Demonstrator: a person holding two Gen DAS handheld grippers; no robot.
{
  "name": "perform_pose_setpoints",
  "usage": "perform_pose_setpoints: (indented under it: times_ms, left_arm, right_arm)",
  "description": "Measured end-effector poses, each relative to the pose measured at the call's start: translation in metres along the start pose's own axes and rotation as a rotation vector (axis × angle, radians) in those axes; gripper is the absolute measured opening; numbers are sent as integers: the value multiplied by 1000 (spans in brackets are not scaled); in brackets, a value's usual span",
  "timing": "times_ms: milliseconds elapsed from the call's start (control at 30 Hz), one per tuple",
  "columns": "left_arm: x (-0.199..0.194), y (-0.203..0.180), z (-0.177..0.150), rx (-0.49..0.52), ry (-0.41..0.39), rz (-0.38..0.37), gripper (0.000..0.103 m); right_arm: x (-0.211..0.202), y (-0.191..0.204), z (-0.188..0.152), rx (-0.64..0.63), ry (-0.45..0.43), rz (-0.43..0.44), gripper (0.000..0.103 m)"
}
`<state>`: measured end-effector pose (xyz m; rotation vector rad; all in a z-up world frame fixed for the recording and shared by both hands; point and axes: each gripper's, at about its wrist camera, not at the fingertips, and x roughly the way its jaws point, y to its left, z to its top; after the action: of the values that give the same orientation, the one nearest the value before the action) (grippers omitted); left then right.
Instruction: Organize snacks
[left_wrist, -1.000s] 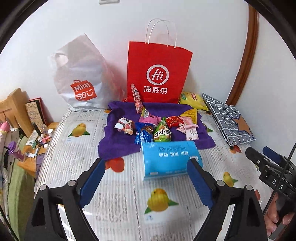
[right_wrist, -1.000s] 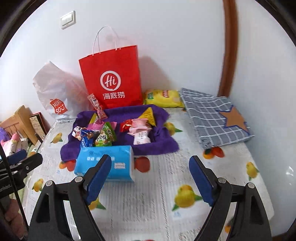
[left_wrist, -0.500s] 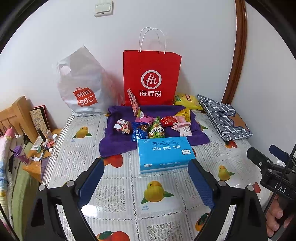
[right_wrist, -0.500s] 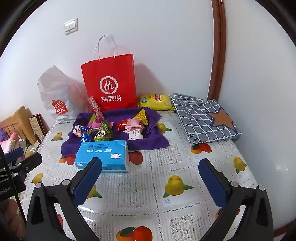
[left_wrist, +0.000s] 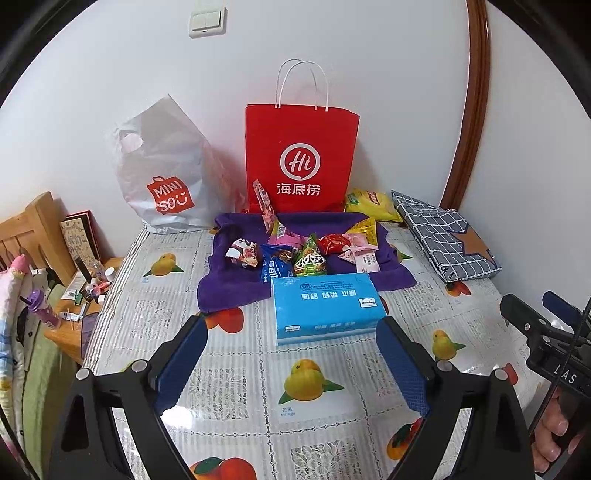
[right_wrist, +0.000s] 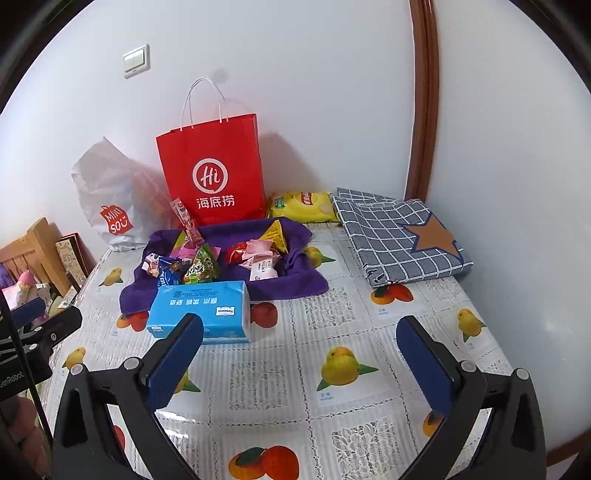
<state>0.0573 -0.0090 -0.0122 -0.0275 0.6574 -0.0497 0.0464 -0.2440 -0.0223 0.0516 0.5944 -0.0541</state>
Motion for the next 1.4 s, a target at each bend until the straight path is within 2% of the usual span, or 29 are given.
perform_pose_setpoints:
  times_ms: [1400]
  left_arm:
    - [-8, -3, -1, 1, -3, -4, 93]
  right_arm:
    - [-10, 0, -5, -10, -6, -6, 103]
